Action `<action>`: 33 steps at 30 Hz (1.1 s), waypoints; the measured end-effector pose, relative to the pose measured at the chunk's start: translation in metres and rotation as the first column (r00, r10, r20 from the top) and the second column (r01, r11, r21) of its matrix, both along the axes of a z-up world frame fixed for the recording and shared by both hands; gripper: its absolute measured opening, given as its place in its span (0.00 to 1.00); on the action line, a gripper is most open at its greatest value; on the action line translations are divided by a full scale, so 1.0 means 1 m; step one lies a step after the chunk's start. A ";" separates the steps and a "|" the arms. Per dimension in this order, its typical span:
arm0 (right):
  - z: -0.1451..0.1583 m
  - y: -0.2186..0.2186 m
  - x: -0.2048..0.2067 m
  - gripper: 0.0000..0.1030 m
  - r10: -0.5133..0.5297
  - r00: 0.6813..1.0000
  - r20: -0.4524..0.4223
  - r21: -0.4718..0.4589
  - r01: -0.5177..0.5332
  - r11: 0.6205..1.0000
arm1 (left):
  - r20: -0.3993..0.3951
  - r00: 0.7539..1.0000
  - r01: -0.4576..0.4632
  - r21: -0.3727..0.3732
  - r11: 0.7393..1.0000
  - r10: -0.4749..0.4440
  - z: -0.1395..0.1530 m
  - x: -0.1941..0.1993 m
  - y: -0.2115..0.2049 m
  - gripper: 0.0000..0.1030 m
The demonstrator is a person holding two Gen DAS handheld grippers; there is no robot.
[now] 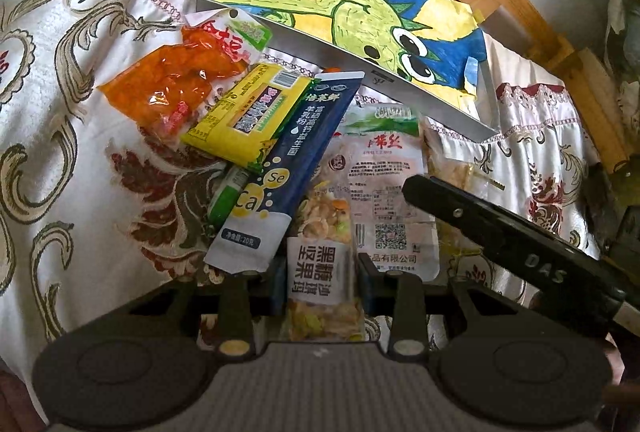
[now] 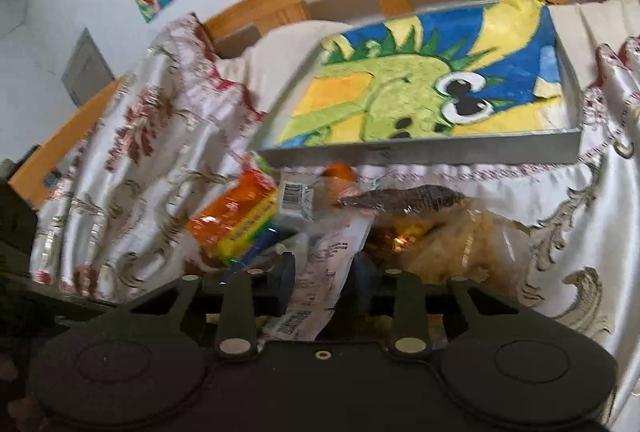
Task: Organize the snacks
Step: 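Grasp the black-labelled nut bag with left tool while right grasps pink seaweed bag, then place nut bag in tray with left tool while right places seaweed bag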
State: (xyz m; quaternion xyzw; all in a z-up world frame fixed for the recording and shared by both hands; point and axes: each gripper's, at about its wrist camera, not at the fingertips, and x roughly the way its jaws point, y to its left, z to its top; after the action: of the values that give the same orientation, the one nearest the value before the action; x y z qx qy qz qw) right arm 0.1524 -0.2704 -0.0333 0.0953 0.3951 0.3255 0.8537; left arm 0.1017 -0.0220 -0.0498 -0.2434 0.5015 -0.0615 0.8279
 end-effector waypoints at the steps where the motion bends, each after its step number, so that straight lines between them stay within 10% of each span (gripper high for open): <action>1: 0.001 0.000 0.001 0.34 0.002 1.000 0.002 0.018 -0.002 1.000 | 0.001 1.000 -0.002 -0.001 1.000 0.002 0.000 0.000 0.000 0.37; 7: -0.020 0.001 0.015 0.36 0.003 0.995 -0.098 0.087 0.005 0.996 | 0.000 1.000 -0.005 -0.002 1.000 0.005 0.000 -0.002 0.000 0.37; 12: -0.014 0.007 0.008 0.08 0.003 0.999 -0.035 0.041 -0.001 0.999 | 0.006 1.000 -0.012 -0.002 1.000 0.012 0.001 -0.003 0.000 0.37; 33: 0.046 0.014 -0.064 0.02 0.059 0.926 0.373 -0.211 0.023 0.977 | 0.145 0.986 0.080 -0.025 0.996 -0.075 0.046 -0.034 -0.007 0.37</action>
State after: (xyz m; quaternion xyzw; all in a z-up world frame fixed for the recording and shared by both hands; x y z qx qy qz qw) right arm 0.0879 -0.2564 0.0128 -0.0642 0.2570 0.3017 0.9159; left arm 0.0681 -0.0286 -0.0040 -0.2311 0.4484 -0.1188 0.8552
